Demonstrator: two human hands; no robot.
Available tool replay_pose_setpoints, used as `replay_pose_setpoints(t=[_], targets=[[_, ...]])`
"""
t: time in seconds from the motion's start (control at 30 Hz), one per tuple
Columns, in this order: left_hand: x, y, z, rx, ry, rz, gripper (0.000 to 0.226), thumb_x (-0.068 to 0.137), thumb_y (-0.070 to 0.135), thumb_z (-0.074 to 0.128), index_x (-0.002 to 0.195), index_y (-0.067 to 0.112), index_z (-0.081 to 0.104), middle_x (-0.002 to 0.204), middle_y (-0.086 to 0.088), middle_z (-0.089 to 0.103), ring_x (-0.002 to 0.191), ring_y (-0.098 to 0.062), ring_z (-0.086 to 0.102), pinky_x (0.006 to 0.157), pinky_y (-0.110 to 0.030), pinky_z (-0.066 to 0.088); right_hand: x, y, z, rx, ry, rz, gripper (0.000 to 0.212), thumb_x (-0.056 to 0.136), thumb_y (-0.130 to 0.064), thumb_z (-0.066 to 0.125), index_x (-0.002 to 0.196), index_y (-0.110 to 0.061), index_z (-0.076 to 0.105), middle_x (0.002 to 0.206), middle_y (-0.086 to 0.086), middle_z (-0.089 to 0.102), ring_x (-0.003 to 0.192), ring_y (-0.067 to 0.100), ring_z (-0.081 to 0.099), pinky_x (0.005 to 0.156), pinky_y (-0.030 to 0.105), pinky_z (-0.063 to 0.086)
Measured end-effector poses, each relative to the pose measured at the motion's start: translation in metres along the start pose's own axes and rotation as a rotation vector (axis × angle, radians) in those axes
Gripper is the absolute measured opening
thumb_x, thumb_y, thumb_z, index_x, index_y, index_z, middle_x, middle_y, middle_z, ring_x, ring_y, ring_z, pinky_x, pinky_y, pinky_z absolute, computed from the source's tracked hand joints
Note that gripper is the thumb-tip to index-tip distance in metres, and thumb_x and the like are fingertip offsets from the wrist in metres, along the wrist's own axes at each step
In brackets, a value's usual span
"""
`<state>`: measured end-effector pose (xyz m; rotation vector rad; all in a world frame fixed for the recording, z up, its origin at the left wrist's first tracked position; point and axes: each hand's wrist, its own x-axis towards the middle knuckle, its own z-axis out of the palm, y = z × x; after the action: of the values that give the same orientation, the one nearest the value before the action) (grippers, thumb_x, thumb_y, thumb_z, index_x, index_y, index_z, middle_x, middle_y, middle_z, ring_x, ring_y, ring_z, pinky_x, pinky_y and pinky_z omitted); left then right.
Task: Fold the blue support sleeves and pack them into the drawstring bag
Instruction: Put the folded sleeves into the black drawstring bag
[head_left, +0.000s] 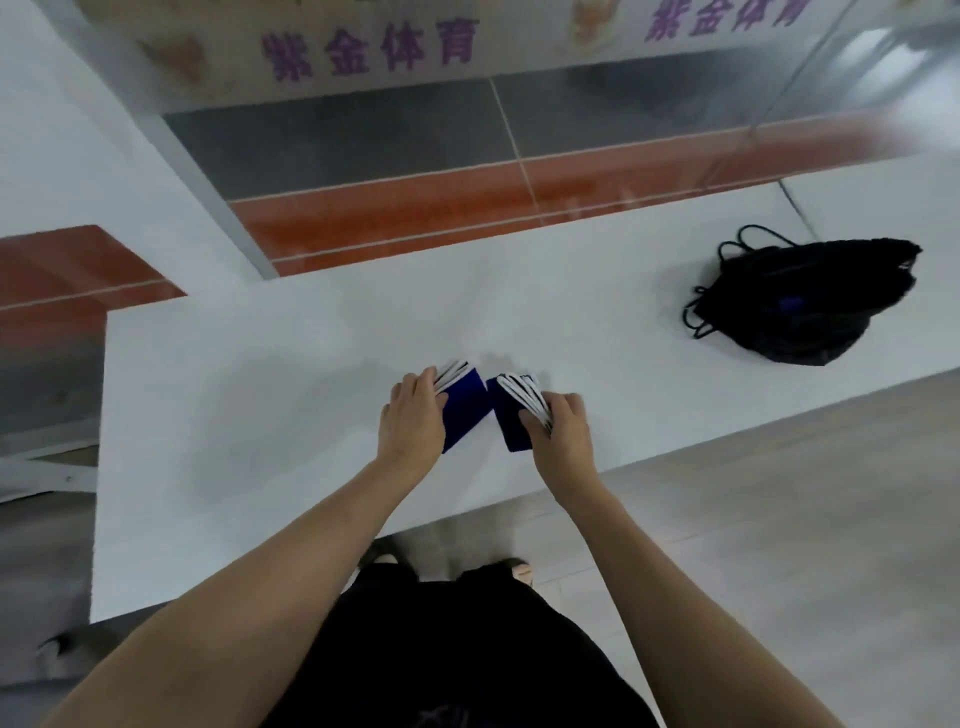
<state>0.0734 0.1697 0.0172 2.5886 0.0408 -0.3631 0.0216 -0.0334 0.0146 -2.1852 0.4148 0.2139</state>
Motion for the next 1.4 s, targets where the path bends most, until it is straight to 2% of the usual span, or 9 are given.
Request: replay_pose_setpoints(t=[0.17,0.33,0.47,0.6,0.7,0.87,1.1,1.2,1.4], targets=[[-0.003,0.124,0.042,-0.131,-0.026,0.077,0.035,0.106,0.017,0.040,0.139,0.009,0.048,0.131,-0.010,0.050,0.122,-0.028,0.046,0.102,-0.044,0.044,-0.014,0.045,-0.094,0.074,0.223,-0.018,0.029,0.103,-0.031,0.061,0.126,-0.014,0.062,0.111,-0.003,0.055,0.092,0.006,0.056,0.080,0.022,0.043],[-0.005,0.225,0.081,-0.166,-0.041,0.192,0.034,0.105,0.016,0.039,0.137,0.008,0.047,0.133,-0.011,0.046,0.123,-0.028,0.042,0.103,-0.042,0.040,-0.021,0.080,-0.173,0.138,0.349,-0.016,0.016,0.102,-0.024,0.063,0.118,-0.021,0.062,0.106,-0.004,0.054,0.095,-0.010,0.053,0.076,0.003,0.038],[-0.003,0.292,0.112,-0.225,-0.087,0.304,0.035,0.104,0.017,0.043,0.139,0.011,0.046,0.136,-0.010,0.044,0.127,-0.026,0.038,0.108,-0.042,0.038,-0.018,0.106,-0.230,0.201,0.433,-0.026,0.019,0.103,-0.020,0.059,0.096,-0.037,0.058,0.099,-0.007,0.056,0.100,0.004,0.052,0.078,0.007,0.040],[0.014,0.350,0.139,-0.256,-0.104,0.364,0.034,0.104,0.018,0.046,0.137,0.013,0.047,0.134,-0.010,0.046,0.127,-0.026,0.040,0.106,-0.045,0.041,0.001,0.139,-0.279,0.206,0.505,-0.023,0.008,0.106,-0.018,0.055,0.108,-0.020,0.062,0.099,0.001,0.057,0.092,0.004,0.053,0.074,0.005,0.041],[0.034,0.391,0.158,-0.268,-0.078,0.359,0.033,0.104,0.017,0.047,0.136,0.011,0.048,0.133,-0.012,0.047,0.124,-0.028,0.041,0.104,-0.044,0.042,0.029,0.158,-0.320,0.089,0.524,-0.098,0.011,0.106,-0.013,0.053,0.108,-0.011,0.064,0.092,-0.016,0.055,0.095,0.009,0.052,0.079,0.018,0.044],[0.079,0.457,0.177,-0.360,-0.042,0.377,0.035,0.102,0.014,0.050,0.136,0.012,0.052,0.126,-0.008,0.050,0.118,-0.026,0.046,0.101,-0.045,0.048,0.096,0.188,-0.388,0.051,0.536,-0.126,0.018,0.107,-0.016,0.052,0.121,-0.012,0.063,0.097,-0.010,0.055,0.095,0.024,0.058,0.085,0.045,0.052],[0.129,0.519,0.182,-0.305,0.064,0.295,0.032,0.097,0.017,0.056,0.129,0.016,0.060,0.119,-0.003,0.057,0.112,-0.023,0.056,0.095,-0.041,0.050,0.185,0.210,-0.476,0.009,0.482,-0.111,0.031,0.100,-0.005,0.053,0.129,-0.012,0.064,0.114,-0.004,0.067,0.103,0.015,0.057,0.092,0.037,0.049],[0.139,0.531,0.189,-0.313,0.090,0.230,0.031,0.097,0.016,0.058,0.128,0.019,0.061,0.116,0.002,0.058,0.105,-0.017,0.058,0.089,-0.031,0.049,0.218,0.210,-0.502,0.047,0.358,-0.110,0.032,0.100,-0.003,0.053,0.127,-0.013,0.066,0.105,-0.013,0.066,0.100,0.013,0.059,0.092,0.029,0.049],[0.154,0.556,0.222,-0.316,0.077,0.109,0.025,0.095,0.010,0.061,0.117,0.019,0.067,0.107,0.003,0.061,0.093,-0.014,0.060,0.081,-0.025,0.045,0.291,0.234,-0.538,-0.047,0.034,-0.239,0.033,0.098,-0.002,0.052,0.123,-0.017,0.067,0.108,-0.005,0.071,0.097,0.013,0.063,0.086,0.027,0.049]])
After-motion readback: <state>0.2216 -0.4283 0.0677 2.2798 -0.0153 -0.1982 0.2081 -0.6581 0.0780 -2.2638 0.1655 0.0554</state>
